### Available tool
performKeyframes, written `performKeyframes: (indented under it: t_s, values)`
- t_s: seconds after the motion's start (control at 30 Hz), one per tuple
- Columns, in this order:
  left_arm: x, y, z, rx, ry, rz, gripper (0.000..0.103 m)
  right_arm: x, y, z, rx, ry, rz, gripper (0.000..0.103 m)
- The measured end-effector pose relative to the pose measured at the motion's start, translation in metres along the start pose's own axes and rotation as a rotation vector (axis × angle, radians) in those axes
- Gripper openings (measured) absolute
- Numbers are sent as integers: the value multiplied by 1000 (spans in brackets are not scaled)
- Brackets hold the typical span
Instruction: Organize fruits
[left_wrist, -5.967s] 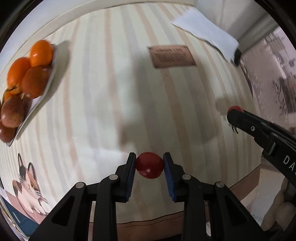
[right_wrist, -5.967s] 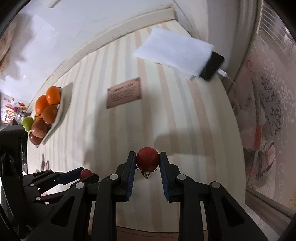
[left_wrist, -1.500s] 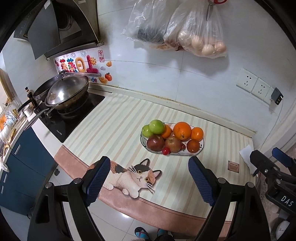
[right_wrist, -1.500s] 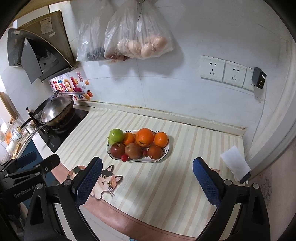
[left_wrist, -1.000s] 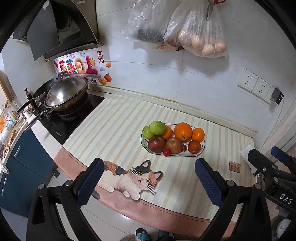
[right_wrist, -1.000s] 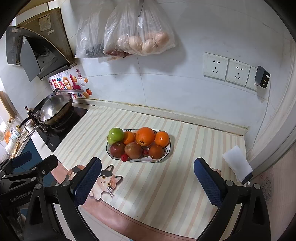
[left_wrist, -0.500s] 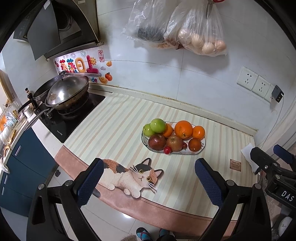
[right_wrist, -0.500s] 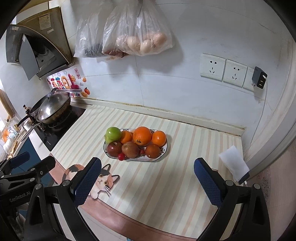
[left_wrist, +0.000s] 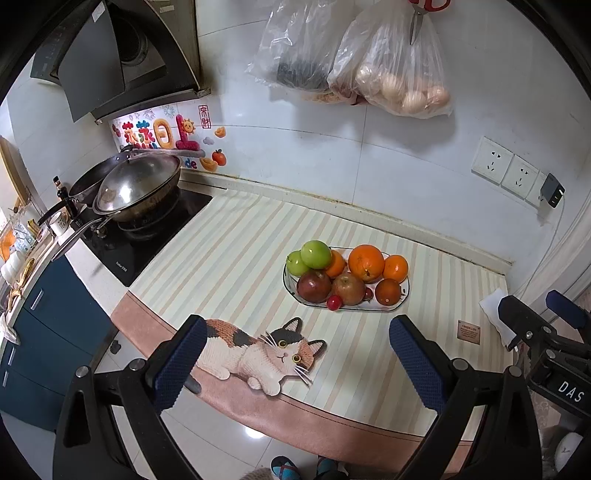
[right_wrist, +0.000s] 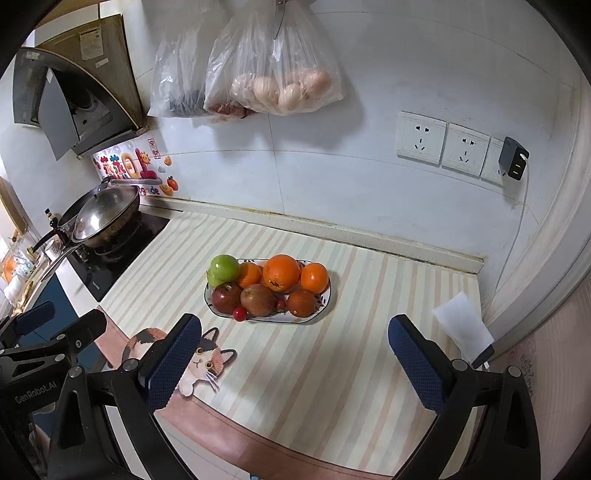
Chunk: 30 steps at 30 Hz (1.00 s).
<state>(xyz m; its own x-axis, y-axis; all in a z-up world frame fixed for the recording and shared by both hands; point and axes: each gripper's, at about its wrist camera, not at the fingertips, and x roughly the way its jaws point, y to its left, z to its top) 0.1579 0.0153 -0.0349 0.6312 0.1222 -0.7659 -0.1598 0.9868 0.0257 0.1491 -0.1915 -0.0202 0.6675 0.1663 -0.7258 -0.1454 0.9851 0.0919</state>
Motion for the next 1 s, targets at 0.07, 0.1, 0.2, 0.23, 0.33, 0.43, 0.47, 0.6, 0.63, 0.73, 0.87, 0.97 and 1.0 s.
performKeyframes:
  t_s: [0.07,0.1,0.2,0.23,0.33,0.43,0.47,0.6,0.63,0.73,0.87,0.97,1.0]
  values:
    - [0,0,0,-1,-1,-1,101,-1,0,0,1,0,0,103]
    - [-1,0,0,-1,-2,0,101,-1,0,0,1,-1,0,103]
    - [-1,0,0,-1,2,-2,101,-2,-1,-1,3,1,0,103]
    - [-2,0,0,0,0,1,101,-3,-1,-2,1,1,-1,103]
    - [-4,-1,-1,4,0,4,101,-3,-1,-4,1,4,0,103]
    - [-4,-3,-2,8,1,9,101,-3,-1,-5,1,5,-1,103]
    - [-4,-3,-3,8,2,7,101,-3,-2,-6,2,7,1,103]
    - [-4,-3,-4,7,4,7,101,-1,-3,-8,-1,12,5,103]
    - [-4,-3,-5,7,4,7,101,-1,-3,-7,-4,11,3,103]
    - [-4,-3,-5,8,2,7,101,-2,-3,-8,0,8,5,103]
    - [-5,-3,-5,8,3,7,101,-3,-2,-9,0,1,7,103]
    - [-5,-4,-5,11,0,11,101,-6,-2,-9,-6,-6,-1,103]
    - [-5,-4,-6,12,-1,11,101,-6,-2,-9,-5,-5,1,103]
